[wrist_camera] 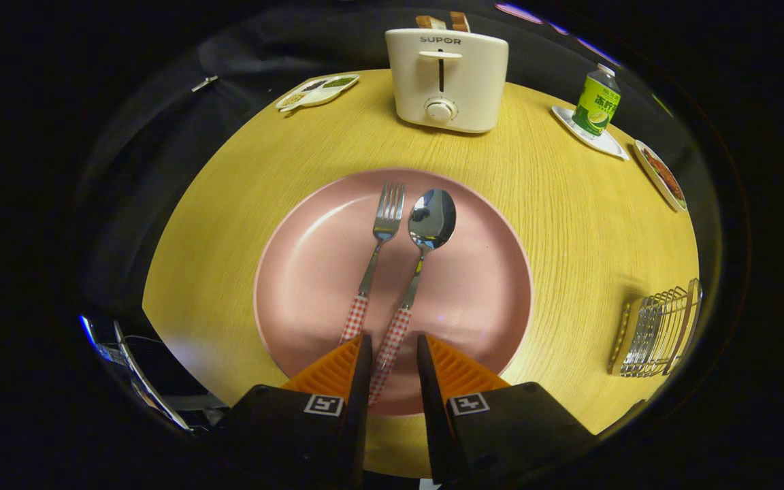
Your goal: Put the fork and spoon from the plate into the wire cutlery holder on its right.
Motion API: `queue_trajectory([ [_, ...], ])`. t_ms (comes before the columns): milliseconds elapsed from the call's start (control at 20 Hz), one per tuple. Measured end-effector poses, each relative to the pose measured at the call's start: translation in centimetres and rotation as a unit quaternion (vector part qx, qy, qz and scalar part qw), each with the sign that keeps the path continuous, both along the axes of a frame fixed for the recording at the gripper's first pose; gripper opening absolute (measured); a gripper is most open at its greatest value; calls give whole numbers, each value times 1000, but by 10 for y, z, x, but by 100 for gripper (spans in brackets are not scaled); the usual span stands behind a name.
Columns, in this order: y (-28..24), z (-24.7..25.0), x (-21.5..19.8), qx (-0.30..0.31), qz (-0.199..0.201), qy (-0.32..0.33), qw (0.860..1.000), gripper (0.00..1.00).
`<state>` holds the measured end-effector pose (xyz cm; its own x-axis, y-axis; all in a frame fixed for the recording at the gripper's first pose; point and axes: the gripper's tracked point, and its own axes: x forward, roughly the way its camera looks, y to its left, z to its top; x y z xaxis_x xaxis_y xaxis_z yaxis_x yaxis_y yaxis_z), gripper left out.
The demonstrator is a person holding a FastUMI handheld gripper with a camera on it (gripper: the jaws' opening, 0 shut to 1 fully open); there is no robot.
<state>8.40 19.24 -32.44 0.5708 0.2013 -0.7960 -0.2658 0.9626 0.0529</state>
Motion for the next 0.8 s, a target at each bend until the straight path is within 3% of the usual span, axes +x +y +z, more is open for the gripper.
queue_trajectory([
  [100,-2,2,1,-1,-2,0,1000,24],
  [250,-3,2,-3,24,-1,26,999,12],
  [400,-4,6,-6,55,-22,54,997,9],
  [800,-24,69,-33,95,6,39,995,9],
])
